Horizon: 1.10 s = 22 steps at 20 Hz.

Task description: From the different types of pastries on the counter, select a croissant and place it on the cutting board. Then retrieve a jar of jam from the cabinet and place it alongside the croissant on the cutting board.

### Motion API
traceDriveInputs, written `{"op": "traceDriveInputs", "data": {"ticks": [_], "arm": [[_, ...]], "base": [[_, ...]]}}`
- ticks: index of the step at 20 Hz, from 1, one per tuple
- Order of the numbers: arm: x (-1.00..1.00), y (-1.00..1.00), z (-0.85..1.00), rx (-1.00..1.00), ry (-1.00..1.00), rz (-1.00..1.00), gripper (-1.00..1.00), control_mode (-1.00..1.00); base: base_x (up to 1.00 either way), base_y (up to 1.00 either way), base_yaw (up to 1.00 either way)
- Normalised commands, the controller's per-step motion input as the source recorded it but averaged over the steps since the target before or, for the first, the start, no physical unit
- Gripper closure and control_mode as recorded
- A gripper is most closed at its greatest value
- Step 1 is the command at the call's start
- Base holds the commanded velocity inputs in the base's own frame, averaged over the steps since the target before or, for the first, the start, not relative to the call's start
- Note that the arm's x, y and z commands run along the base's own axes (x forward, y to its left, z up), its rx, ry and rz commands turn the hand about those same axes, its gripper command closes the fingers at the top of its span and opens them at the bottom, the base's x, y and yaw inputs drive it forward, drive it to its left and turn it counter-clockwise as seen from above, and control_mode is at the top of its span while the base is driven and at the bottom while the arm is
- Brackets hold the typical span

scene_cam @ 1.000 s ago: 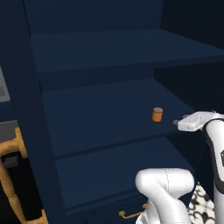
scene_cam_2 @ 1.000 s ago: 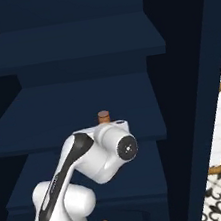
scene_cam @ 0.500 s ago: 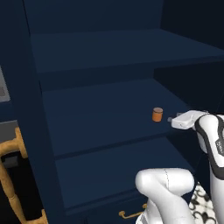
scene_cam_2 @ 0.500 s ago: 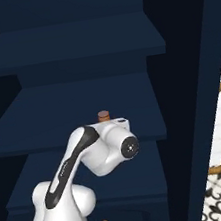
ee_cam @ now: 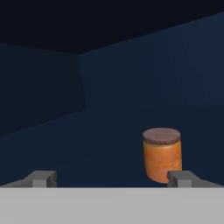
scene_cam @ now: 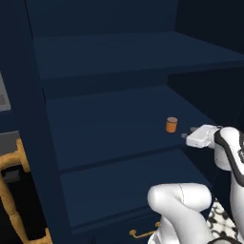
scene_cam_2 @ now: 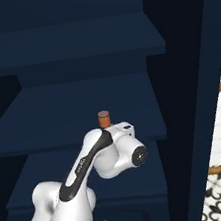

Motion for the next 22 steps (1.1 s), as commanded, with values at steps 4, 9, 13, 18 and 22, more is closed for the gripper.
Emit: {"op": "traceDriveInputs", "data": {"ticks": [4,9,13,18,22], "arm": [[0.5,0.0,-0.05,0.0,0.0,0.01,-1.0,-1.0],[0.33,-0.02,-0.06,0.0,0.0,0.02,-1.0,-1.0],[0.39,-0.06,-0.15,0.01,0.0,0.0,-1.0,-1.0],[0.36,-0.06,-0.18,0.01,0.0,0.0,-1.0,-1.0],[0.26,-0.04,-0.26,0.02,-0.03,0.0,-1.0,-1.0]], "base": [[0.0,0.0,0.0],[0.0,0.0,0.0],[0.0,0.0,0.0],[0.0,0.0,0.0],[0.0,0.0,0.0]]}}
